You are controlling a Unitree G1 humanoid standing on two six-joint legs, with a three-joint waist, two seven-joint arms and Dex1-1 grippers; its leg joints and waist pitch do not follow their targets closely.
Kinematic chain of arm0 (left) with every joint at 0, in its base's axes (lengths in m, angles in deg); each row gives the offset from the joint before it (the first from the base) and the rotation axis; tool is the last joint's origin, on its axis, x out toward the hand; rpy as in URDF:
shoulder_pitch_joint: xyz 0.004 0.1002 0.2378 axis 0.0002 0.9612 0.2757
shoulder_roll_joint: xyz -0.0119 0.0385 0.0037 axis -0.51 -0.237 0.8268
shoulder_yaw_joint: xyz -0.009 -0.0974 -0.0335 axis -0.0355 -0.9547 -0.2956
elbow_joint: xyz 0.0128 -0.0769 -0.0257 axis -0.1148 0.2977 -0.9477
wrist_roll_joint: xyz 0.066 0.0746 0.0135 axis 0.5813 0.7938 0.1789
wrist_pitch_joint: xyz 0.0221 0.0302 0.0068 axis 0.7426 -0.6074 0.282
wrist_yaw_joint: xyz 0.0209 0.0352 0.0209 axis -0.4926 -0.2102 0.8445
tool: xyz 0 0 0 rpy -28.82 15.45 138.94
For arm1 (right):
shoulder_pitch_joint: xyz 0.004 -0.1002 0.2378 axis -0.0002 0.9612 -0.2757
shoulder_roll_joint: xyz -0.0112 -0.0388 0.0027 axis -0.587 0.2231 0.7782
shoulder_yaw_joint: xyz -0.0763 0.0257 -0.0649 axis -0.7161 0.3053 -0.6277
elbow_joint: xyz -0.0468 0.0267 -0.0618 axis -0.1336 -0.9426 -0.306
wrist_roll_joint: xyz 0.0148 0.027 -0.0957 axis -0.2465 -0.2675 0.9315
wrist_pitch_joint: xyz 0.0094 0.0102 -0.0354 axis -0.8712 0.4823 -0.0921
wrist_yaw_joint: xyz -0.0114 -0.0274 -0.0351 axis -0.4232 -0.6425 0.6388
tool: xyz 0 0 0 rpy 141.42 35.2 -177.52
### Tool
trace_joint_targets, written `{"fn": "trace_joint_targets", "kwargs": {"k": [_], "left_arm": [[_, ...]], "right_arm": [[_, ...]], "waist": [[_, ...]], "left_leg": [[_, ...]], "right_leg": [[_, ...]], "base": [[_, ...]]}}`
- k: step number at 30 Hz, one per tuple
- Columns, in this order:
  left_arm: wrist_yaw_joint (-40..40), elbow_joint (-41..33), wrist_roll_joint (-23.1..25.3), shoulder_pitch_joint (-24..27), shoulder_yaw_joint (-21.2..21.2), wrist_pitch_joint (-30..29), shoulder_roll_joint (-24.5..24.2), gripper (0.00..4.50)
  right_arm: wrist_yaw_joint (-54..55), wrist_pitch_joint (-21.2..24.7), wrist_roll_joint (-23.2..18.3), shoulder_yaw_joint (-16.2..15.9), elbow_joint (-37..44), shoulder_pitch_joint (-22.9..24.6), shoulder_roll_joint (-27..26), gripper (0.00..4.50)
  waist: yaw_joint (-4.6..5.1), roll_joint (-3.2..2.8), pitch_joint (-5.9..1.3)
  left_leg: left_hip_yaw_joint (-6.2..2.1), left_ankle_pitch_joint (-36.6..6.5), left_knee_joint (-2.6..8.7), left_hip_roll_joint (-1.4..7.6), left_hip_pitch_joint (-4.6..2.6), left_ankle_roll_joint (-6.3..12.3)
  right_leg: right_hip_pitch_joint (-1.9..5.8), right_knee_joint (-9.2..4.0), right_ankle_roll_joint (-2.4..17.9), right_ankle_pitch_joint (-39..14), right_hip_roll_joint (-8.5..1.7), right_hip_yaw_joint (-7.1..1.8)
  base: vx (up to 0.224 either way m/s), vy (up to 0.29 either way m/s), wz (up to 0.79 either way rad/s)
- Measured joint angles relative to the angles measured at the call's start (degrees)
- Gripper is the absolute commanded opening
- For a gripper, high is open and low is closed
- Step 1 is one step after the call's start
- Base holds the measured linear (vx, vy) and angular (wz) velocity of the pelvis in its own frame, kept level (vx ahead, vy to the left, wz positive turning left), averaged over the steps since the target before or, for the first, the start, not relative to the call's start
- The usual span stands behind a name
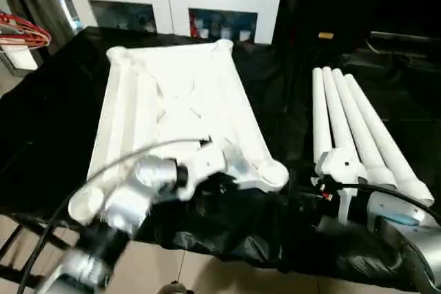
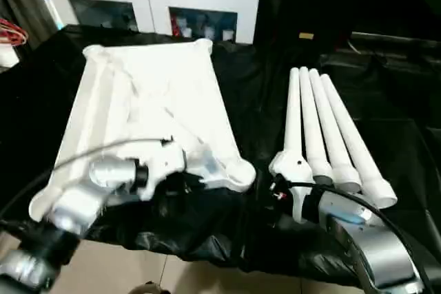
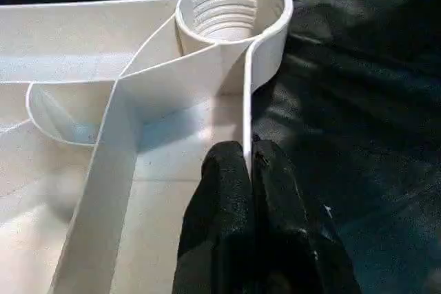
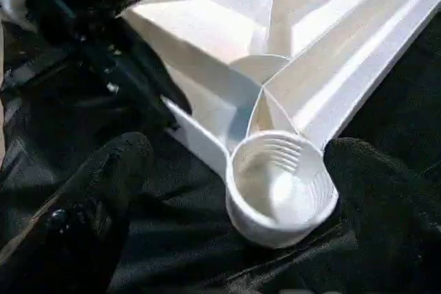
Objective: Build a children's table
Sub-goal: Move table base
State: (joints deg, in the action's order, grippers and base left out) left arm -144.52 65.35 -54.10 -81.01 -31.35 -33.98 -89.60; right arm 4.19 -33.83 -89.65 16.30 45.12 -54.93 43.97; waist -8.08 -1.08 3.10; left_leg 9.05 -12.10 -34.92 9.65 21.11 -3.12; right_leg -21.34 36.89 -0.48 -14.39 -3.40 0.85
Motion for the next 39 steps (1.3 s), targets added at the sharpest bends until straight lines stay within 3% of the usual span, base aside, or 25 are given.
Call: {"fn": "trace_joint_targets", "kwargs": {"k": [10,18,34,37,39], "left_arm": [[4.9,-10.3,1.5,5.1,2.8,-8.1,2.0,0.04],[7.2,-9.7,2.3,4.4,3.3,-8.6,2.3,0.04],[6.1,1.3,0.4,-0.6,0.5,1.0,-1.4,0.04],[5.0,2.7,-0.1,-0.7,-0.3,3.0,-1.9,0.58],[4.2,3.2,-1.1,-0.7,-1.1,3.6,-2.0,0.61]], "right_arm": [[1.3,0.8,-0.1,0.5,2.2,2.8,0.2,4.50],[1.9,1.8,-0.1,0.5,2.2,3.1,0.2,4.50],[3.3,1.9,0.0,0.5,2.2,3.0,0.0,4.50],[3.8,3.2,-0.7,0.6,2.7,3.1,-0.2,4.50],[3.9,4.5,-1.6,0.8,3.4,3.1,-0.5,4.50]], "waist": [[0.01,-0.14,-0.09],[0.12,-0.15,-0.10],[0.55,-0.36,-0.23],[0.55,-0.47,-0.30],[0.55,-0.49,-0.31]], "left_leg": [[0.03,0.0,0.08,0.00,0.02,0.00],[0.04,0.0,0.08,0.00,0.02,0.01],[0.04,0.0,0.09,0.00,0.02,0.02],[0.04,0.0,0.09,0.00,0.02,0.02],[0.03,0.0,0.09,0.01,0.02,0.02]], "right_leg": [[0.01,-0.18,0.0,0.0,0.00,-0.02],[0.00,-0.18,0.0,0.0,0.00,-0.02],[-0.01,-0.15,-0.1,0.0,0.02,-0.01],[-0.01,-0.15,-0.1,0.0,0.02,-0.01],[-0.02,-0.13,-0.1,0.0,0.02,-0.01]], "base": [[0.000,0.000,0.00],[0.000,0.000,0.00],[0.000,0.000,0.00],[0.000,0.000,0.00],[0.000,0.000,0.00]]}}
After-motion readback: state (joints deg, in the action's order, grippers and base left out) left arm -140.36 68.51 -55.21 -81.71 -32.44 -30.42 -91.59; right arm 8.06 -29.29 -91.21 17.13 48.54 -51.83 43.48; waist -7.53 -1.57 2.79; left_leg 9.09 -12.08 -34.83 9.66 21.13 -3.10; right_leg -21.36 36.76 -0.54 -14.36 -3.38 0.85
